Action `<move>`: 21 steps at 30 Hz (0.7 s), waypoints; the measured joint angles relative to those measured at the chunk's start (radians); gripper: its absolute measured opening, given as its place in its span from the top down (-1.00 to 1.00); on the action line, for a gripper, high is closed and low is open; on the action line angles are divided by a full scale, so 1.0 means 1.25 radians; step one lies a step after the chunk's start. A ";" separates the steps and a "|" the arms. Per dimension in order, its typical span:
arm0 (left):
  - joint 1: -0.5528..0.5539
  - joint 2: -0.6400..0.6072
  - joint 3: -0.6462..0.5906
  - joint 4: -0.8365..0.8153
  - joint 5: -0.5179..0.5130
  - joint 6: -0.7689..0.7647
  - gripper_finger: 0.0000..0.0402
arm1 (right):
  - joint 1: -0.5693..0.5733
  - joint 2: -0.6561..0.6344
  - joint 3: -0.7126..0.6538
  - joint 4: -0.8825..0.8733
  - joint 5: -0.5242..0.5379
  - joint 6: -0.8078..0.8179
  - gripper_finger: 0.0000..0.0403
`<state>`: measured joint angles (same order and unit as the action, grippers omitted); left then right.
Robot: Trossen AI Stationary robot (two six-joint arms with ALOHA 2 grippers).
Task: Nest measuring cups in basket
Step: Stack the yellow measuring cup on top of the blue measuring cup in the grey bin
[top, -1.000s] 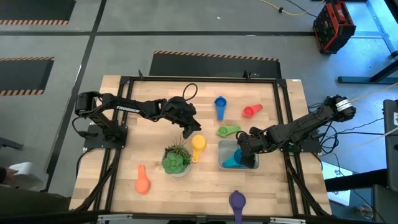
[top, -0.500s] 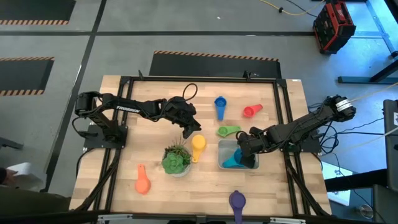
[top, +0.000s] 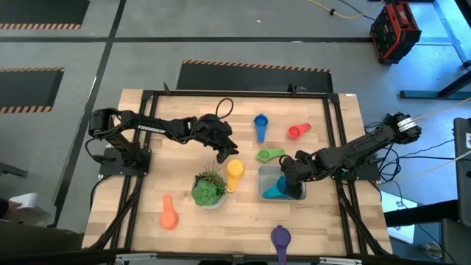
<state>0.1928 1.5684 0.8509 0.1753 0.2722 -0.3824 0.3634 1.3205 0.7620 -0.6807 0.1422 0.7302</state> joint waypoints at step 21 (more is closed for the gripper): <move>0.000 0.000 0.000 -0.001 0.007 0.042 -0.27 | 0.000 0.000 0.000 0.000 -0.011 0.000 -0.03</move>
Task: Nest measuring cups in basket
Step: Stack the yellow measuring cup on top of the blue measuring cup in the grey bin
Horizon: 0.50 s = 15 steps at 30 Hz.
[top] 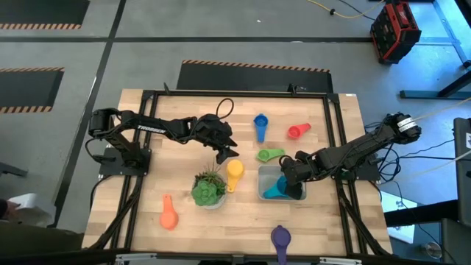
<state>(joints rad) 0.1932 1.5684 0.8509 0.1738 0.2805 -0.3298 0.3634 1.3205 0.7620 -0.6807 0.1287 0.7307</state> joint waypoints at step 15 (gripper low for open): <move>0.000 0.000 0.000 0.000 -0.008 0.002 -0.33 | 0.000 -0.053 0.025 -0.012 -0.007 0.009 -0.03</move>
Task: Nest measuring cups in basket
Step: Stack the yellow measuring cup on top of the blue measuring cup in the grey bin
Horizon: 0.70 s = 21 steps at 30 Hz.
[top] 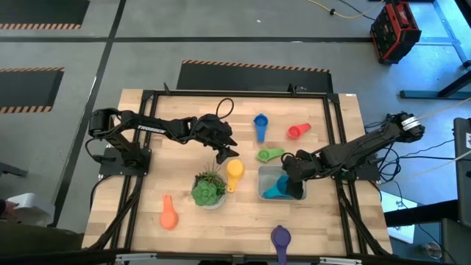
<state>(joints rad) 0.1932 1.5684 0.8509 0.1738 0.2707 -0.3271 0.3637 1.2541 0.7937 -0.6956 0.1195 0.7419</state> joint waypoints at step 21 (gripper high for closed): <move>-0.009 0.000 0.000 0.034 -0.017 0.017 -0.76 | 0.000 -0.134 0.017 -0.011 -0.014 -0.040 -0.03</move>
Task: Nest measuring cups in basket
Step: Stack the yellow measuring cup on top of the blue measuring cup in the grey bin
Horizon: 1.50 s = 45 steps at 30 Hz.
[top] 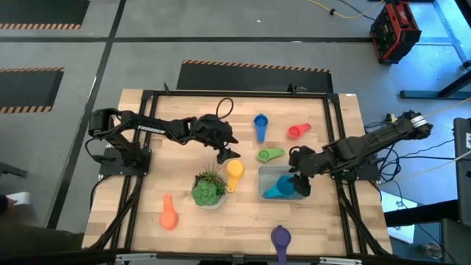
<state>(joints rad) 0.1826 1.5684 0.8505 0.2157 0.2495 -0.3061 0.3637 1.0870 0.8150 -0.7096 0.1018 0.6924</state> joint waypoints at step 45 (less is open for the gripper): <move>-0.115 0.045 0.335 -0.452 -0.225 0.143 -0.75 | 0.000 -0.064 0.000 0.050 0.155 -0.163 -0.03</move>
<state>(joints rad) 0.0387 1.6250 1.2694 -0.3493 -0.0318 -0.1272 0.3641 1.0065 0.8154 -0.6476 0.2956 0.4885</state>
